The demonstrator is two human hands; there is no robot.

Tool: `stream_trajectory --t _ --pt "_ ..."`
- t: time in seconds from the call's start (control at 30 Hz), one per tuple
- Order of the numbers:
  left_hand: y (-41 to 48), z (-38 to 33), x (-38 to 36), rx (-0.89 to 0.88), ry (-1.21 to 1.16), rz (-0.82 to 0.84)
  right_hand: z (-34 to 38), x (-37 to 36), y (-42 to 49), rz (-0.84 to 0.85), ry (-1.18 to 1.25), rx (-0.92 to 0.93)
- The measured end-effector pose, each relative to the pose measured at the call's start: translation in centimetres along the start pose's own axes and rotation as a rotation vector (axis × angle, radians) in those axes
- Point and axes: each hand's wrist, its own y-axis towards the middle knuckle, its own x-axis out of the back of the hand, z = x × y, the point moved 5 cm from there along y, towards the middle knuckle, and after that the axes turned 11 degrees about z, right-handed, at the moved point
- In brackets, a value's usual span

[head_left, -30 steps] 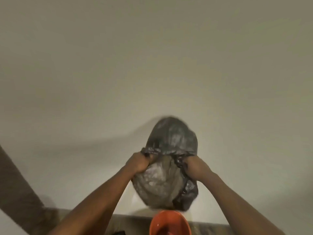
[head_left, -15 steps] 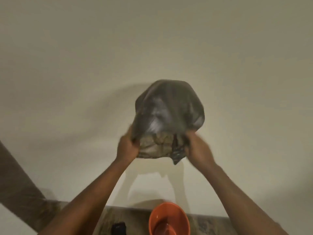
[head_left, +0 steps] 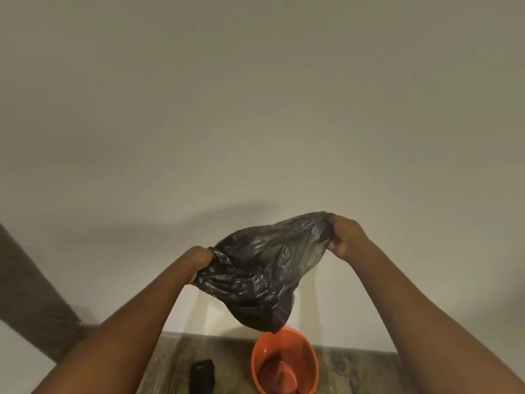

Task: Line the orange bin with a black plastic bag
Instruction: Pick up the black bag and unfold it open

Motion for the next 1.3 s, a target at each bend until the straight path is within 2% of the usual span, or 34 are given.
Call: stream_trajectory --t 0.07,0.13,0.17,0.23,0.3,0.37,0.43,0.5,0.6,0.7,0.77,0.83,0.93,1.0,1.1,1.23,1.3 --pt "-0.7 -0.6 0.0 0.069 0.362 0.063 0.4 -0.5 0.0 0.026 0.054 -0.026" --pt "-1.2 -2.6 0.0 -0.052 0.669 0.014 0.7 -1.4 -0.3 0.049 0.032 -0.044" --pt "-1.5 -4.1 -0.2 -0.171 0.667 -0.053 0.9 -2.0 -0.4 0.049 0.002 -0.050" --pt "-2.8 -7.2 -1.0 -0.494 0.400 -0.151 1.0 -3.4 -0.4 0.054 -0.054 -0.062" --pt "-4.0 -9.5 -2.8 -0.677 0.174 -0.062 1.1 -5.1 -0.5 0.111 -0.121 -0.080" --pt "-4.7 -10.7 -4.9 -0.703 0.177 0.054 1.1 -6.6 -0.4 0.184 -0.262 -0.108" --pt "-4.6 -11.2 -5.3 -0.690 0.195 0.046 1.6 -7.2 -0.3 0.241 -0.418 -0.105" --pt "-3.7 -11.1 -4.1 -0.601 -0.067 0.063 2.3 -6.5 -0.5 0.292 -0.568 -0.120" --pt "-2.7 -9.7 -2.6 -0.390 -0.512 0.178 3.1 -3.8 -0.8 0.401 -0.714 -0.121" --pt "-2.2 -8.9 -1.5 -0.303 -0.724 0.214 2.2 -1.2 -0.9 0.408 -0.994 -0.120" --pt "-1.9 -8.8 -1.1 -0.282 -0.783 0.220 0.8 -0.4 -1.0 0.358 -1.065 -0.156" --pt "-1.9 -8.6 -1.0 -0.264 -0.785 0.246 -0.4 0.5 -0.8 0.265 -0.956 -0.157" --pt "-1.2 -7.6 -0.8 -0.225 -0.717 0.301 -2.3 2.3 0.0 0.108 -0.401 -0.196" --pt "-0.9 -6.6 -0.4 -0.205 -0.610 0.338 -3.2 2.9 0.1 0.083 -0.192 -0.214" --pt "-0.4 -4.9 0.6 -0.193 -0.468 0.300 -3.1 3.7 0.5 0.108 -0.261 -0.169" --pt "1.3 -3.8 2.6 -0.218 -0.316 0.038 -2.2 4.2 0.1 0.305 -0.721 -0.178" --pt "1.7 -3.5 3.0 -0.153 -0.170 -0.045 -2.2 4.4 -0.1 0.295 -0.829 -0.193"
